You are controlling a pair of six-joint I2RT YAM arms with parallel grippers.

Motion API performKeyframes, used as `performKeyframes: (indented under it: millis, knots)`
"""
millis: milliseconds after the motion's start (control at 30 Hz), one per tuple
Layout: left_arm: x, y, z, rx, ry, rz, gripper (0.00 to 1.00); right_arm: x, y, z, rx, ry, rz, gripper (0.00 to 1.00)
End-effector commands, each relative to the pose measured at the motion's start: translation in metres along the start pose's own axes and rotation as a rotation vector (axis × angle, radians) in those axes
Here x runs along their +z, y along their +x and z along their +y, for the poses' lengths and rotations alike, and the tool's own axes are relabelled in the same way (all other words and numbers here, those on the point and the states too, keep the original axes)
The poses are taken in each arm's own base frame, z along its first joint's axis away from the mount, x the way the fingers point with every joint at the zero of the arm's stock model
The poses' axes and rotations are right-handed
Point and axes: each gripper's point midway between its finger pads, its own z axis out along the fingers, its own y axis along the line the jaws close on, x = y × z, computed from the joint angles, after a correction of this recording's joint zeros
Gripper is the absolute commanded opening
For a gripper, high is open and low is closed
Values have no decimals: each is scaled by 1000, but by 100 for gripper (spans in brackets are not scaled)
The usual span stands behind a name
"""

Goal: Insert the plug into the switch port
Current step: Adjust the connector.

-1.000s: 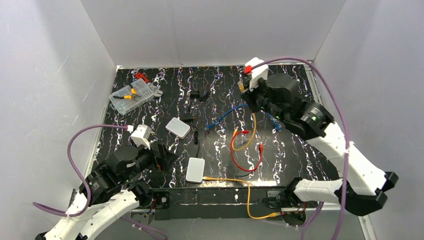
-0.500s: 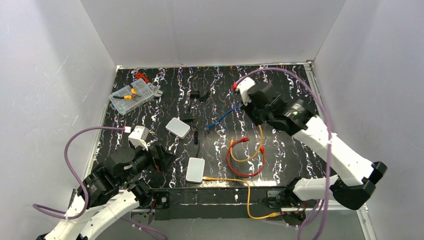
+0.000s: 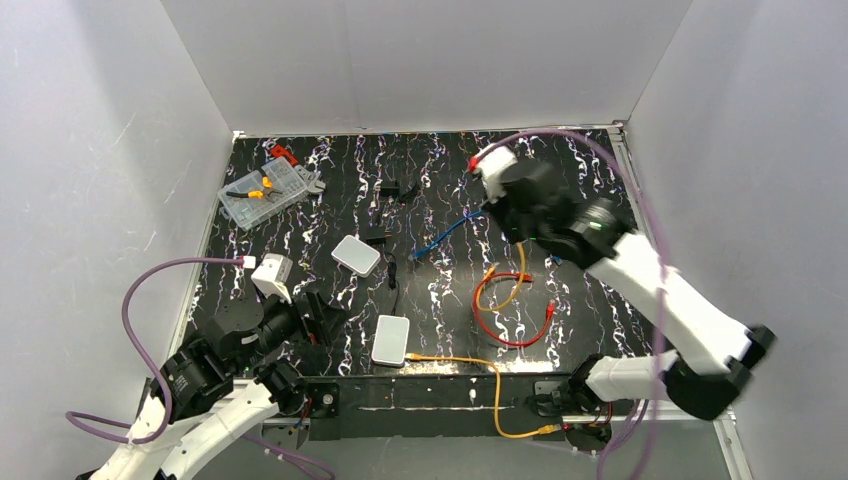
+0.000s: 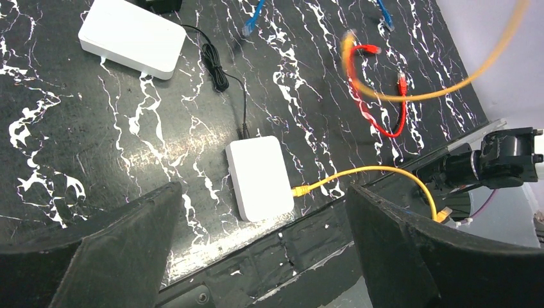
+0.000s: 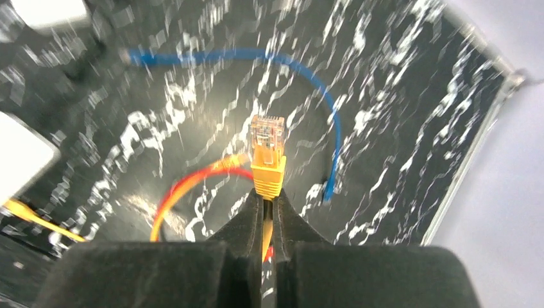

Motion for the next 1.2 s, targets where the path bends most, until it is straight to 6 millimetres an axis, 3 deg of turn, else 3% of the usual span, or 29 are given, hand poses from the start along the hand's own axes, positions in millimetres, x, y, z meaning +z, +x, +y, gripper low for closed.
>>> performKeyframes:
  millis: [0,67,200,267,333,367,467,533,567,600,667,733,800,900,1167]
  knots:
    - [-1,0,4,-2,-19,-6,99,43,49,2,-65,51,219,1]
    - [-2,0,4,-3,-18,-8,99,21,23,-16,-51,105,177,1]
    - [-1,0,4,3,-20,-4,99,-57,-62,-43,55,96,-106,1]
    - [0,0,4,3,-21,-4,100,-79,-81,-51,94,107,-216,1]
    - [-1,-1,4,0,-20,-9,99,-62,-72,-50,83,135,-217,1]
    - [-1,-1,4,2,-19,-11,99,-36,-52,-42,58,129,-154,1]
    - [-2,-1,5,0,-19,-15,99,43,33,-8,64,58,125,1]
    - [-3,-1,5,-1,-16,-19,100,74,63,6,89,18,203,1]
    - [-3,-1,5,-1,-16,-19,99,76,63,6,101,26,207,1]
    - [-3,-2,5,-1,-14,-21,100,70,50,0,119,45,183,1]
    - [-2,-1,5,0,-14,-21,100,39,1,-21,150,85,32,1]
    - [-2,-1,4,5,-17,-15,100,-12,-57,-40,178,82,-175,1]
    - [-1,0,5,6,-22,-5,100,-51,-90,-50,187,62,-291,1]
    - [0,-1,5,4,-26,-7,100,-68,-97,-56,166,68,-296,1]
    - [1,-1,6,4,-33,-3,100,-50,-57,-35,136,-8,-173,1]
